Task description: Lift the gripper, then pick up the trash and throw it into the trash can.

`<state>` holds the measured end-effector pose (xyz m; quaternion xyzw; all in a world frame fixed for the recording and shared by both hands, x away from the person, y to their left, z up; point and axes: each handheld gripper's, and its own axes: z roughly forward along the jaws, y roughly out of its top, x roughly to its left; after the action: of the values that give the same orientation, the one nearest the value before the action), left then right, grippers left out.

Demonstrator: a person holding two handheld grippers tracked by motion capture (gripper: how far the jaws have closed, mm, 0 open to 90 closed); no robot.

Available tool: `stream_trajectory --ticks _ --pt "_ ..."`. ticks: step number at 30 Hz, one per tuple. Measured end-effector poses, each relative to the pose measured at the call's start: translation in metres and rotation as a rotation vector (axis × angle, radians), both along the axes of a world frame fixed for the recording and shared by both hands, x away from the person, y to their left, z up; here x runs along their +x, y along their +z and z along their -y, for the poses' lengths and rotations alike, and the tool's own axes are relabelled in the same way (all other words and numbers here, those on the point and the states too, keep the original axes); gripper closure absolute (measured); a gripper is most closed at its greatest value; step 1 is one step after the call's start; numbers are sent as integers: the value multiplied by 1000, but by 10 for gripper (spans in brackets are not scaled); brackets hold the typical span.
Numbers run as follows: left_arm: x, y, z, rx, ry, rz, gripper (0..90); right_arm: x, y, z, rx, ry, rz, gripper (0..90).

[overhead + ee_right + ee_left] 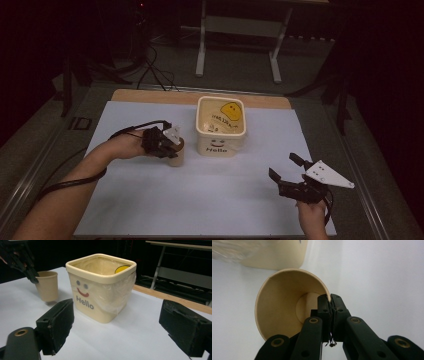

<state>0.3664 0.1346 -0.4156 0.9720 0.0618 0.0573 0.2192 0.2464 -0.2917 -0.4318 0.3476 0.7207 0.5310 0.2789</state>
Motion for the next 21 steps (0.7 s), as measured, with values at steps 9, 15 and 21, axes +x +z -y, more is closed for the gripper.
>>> stream_trajectory --ticks 9,15,21 --pt "-6 37 -2 -3 -5 25 892 0 1 -1 0 1 3 126" --pt "-8 65 -3 1 -17 38 892 0 1 -1 0 1 4 126" --pt "-10 89 -4 -17 -30 41 892 0 1 -1 0 4 5 126"
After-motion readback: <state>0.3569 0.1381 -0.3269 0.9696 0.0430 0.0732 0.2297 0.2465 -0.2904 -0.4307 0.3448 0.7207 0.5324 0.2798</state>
